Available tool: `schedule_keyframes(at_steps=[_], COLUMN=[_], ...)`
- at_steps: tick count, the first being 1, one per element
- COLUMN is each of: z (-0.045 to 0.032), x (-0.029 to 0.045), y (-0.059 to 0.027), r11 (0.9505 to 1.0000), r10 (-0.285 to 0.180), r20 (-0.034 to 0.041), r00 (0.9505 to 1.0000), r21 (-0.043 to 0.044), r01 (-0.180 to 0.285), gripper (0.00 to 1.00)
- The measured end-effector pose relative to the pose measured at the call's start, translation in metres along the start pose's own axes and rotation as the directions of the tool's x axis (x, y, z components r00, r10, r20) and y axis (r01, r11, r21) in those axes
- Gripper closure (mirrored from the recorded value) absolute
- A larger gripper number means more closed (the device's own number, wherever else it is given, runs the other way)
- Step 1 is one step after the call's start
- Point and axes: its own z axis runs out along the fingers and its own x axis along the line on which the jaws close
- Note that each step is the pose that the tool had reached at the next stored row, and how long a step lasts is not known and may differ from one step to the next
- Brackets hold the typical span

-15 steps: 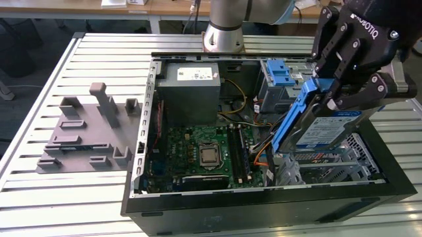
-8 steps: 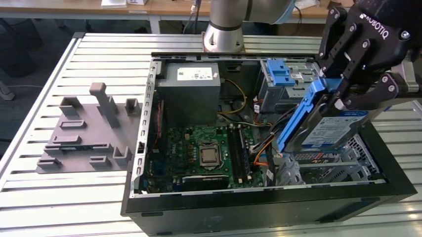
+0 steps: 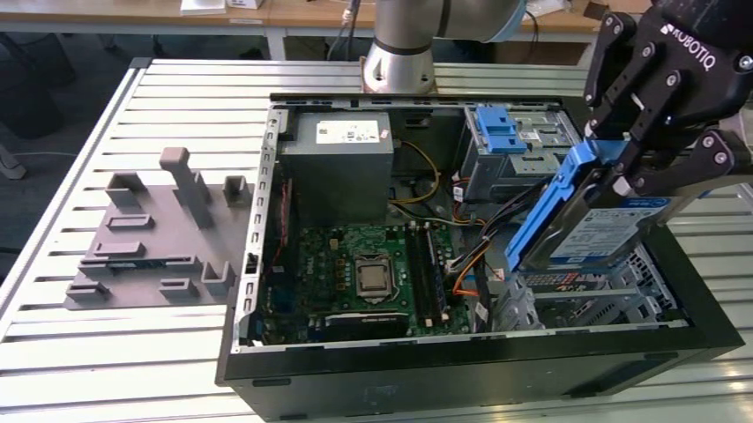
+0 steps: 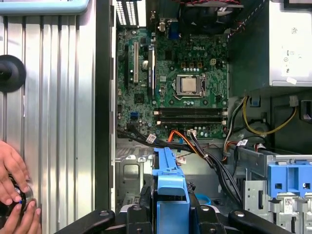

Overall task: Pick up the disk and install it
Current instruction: 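Insert the disk into the insertion slot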

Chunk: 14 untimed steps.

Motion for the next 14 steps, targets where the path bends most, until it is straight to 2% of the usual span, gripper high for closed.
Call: schedule_keyframes(at_steps=[7, 14], z=[0.0013, 0.0022], x=[0.0003, 0.0014], y=[-0.0084, -0.0122], r11=[1.0000, 1.0000], r10=[0.000, 0.000], r20=[-0.0002, -0.0025], r00=[1.0000, 1.0000], r21=[0.0000, 0.0000], r01=[0.000, 0.000], gripper=[0.64, 0.64])
